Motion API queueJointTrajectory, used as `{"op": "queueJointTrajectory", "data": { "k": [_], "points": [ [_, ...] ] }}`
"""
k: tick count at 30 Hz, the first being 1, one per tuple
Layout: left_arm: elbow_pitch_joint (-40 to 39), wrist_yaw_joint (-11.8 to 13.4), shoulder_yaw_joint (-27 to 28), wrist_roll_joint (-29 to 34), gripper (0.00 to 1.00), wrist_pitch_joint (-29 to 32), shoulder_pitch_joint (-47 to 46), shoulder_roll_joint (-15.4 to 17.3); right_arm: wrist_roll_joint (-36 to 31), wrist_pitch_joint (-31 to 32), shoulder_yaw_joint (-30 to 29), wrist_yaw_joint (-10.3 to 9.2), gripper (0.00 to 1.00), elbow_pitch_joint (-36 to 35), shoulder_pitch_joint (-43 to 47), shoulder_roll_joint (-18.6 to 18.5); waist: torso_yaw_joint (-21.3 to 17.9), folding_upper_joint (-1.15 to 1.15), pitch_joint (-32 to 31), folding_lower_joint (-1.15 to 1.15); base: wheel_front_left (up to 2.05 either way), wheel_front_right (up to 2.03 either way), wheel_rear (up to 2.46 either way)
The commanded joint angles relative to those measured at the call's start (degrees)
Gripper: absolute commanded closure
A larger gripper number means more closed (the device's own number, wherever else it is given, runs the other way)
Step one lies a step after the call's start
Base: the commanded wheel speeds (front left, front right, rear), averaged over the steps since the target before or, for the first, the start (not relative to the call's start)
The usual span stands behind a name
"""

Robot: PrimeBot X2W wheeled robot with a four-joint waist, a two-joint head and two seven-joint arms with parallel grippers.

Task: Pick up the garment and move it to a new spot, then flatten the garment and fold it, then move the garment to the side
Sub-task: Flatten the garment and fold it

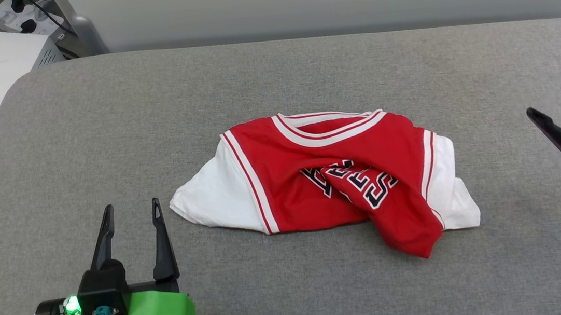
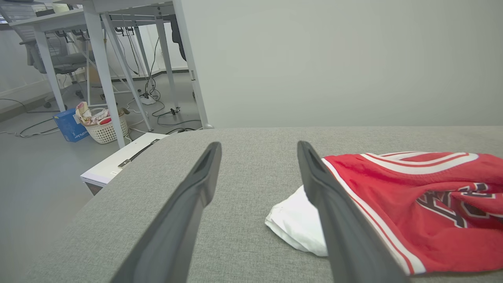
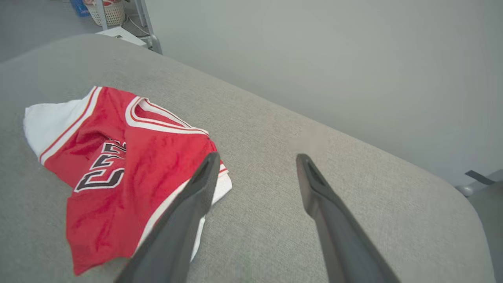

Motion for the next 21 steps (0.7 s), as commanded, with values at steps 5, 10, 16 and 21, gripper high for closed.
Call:
{"op": "queueJointTrajectory", "data": {
  "k": [5,10,16,21],
  "points": [
    [-0.2,0.4,-0.4,0.4,0.00,-0.3,-0.6,0.0,4.6,17.2,3.2,-0.04,0.00,0.4,-0.6,-1.9,0.7,0.00,1.1,0.00,0.00,0.00,0.00],
    [-0.6,0.7,-0.9,0.4,0.00,-0.3,-1.8,-0.1,6.2,24.7,6.4,-0.04,0.00,1.3,-2.2,1.0,1.3,0.00,3.1,0.00,0.00,0.00,0.00],
    [-0.8,1.1,-1.8,0.3,0.00,-0.3,-3.4,-0.1,4.3,25.2,10.5,-0.04,0.00,8.5,-6.3,6.8,2.3,0.00,6.3,0.00,0.00,0.00,0.00],
    [-0.5,1.5,-2.4,0.2,0.00,-0.3,-4.8,-0.2,1.7,24.1,16.4,-0.04,0.00,16.8,-8.0,9.5,3.1,0.00,8.3,0.00,0.00,0.00,0.00]
  ]
}}
